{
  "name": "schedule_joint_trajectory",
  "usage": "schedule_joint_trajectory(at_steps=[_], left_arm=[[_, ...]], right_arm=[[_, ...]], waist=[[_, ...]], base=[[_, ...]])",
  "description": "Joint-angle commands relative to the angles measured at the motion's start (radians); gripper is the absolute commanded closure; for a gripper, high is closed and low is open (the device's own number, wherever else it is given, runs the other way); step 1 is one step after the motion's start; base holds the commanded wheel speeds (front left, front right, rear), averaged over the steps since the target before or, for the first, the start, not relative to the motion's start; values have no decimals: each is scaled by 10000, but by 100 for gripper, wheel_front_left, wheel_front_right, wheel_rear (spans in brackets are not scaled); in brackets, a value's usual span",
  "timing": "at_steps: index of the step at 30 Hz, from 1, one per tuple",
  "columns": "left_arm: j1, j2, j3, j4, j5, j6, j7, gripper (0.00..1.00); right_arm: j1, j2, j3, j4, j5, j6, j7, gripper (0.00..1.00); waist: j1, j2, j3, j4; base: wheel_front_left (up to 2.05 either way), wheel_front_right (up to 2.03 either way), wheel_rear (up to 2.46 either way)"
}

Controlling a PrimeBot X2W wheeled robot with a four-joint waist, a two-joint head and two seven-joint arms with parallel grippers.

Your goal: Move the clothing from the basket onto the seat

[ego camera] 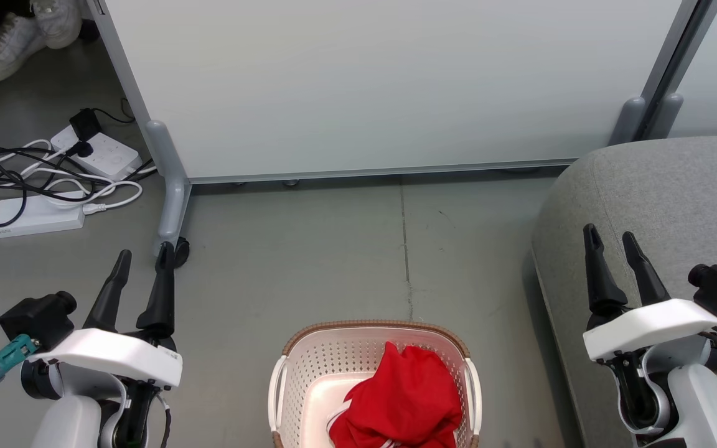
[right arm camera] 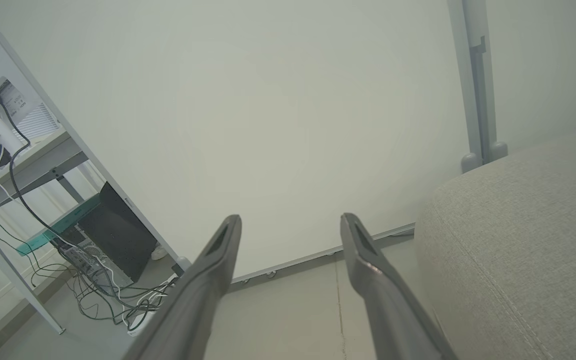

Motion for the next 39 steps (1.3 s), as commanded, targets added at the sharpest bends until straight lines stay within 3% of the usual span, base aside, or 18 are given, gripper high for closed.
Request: schedule_joint_trajectory(at_steps=[1, 19, 39], left_arm=[[-33, 102, -108, -13, 389, 32, -87, 0], [334, 246, -363, 130, 2266, 510, -258, 0], [596, 410, -489, 109, 3310, 663, -352, 0]], right_arm=[[-38, -41, -28, 8, -398, 47, -79, 0], [104, 130, -153, 598, -3059, 50, -243, 0], [354, 254, -487, 621, -3592, 56, -188, 0]], waist=[[0, 0, -7, 12], [0, 0, -50, 51], [0, 0, -36, 145]], base=[[0, 0, 0], [0, 0, 0], [0, 0, 0]])
